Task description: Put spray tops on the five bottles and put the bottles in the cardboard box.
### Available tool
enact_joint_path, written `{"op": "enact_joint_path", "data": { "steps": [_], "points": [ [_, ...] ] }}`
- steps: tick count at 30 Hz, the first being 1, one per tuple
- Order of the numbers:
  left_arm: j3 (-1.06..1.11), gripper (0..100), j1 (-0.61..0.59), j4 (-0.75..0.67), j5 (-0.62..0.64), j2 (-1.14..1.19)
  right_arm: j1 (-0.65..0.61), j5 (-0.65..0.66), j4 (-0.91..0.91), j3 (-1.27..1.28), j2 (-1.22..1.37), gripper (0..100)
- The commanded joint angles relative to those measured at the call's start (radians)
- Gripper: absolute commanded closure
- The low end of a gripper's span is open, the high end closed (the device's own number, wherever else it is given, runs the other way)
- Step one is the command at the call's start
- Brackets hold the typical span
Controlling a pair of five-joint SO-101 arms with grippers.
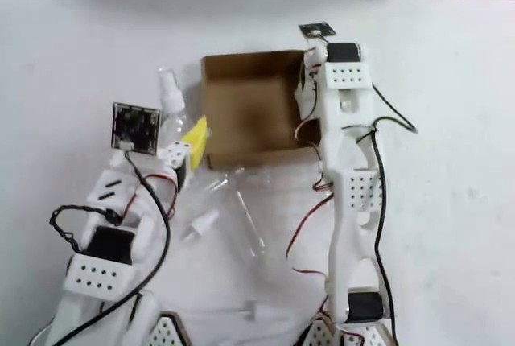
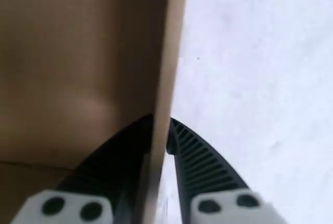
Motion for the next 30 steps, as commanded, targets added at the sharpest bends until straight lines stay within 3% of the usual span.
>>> {"op": "enact_joint_path", "data": {
  "steps": [1, 6, 12, 19, 23, 28, 30],
  "points": [
    [-0.058, 94, -0.007, -0.034, 0.008, 0.01, 0.016, -0.071, 0.035, 0.1, -0.171, 98.3],
    [-0.058, 94, -0.007, -0.034, 0.008, 0.01, 0.013, -0.201, 0.015, 0.255, -0.255, 98.3],
    [-0.051, 94, -0.007, -0.034, 0.009, 0.01, -0.033, -0.204, -0.001, 0.288, -0.266, 97.8],
    [-0.049, 94, -0.005, -0.035, 0.009, 0.01, -0.038, -0.199, 0.027, 0.287, -0.297, 76.6],
    [-0.049, 94, -0.002, -0.035, 0.009, 0.01, -0.035, -0.124, 0.031, 0.293, -0.387, 81.3],
    [-0.055, 94, -0.005, -0.04, 0.011, 0.008, -0.033, -0.117, 0.035, 0.351, -0.576, 98.0],
    [-0.049, 94, -0.004, -0.078, 0.012, 0.008, -0.039, -0.117, 0.035, 0.43, -0.668, 97.5]
  ]
}}
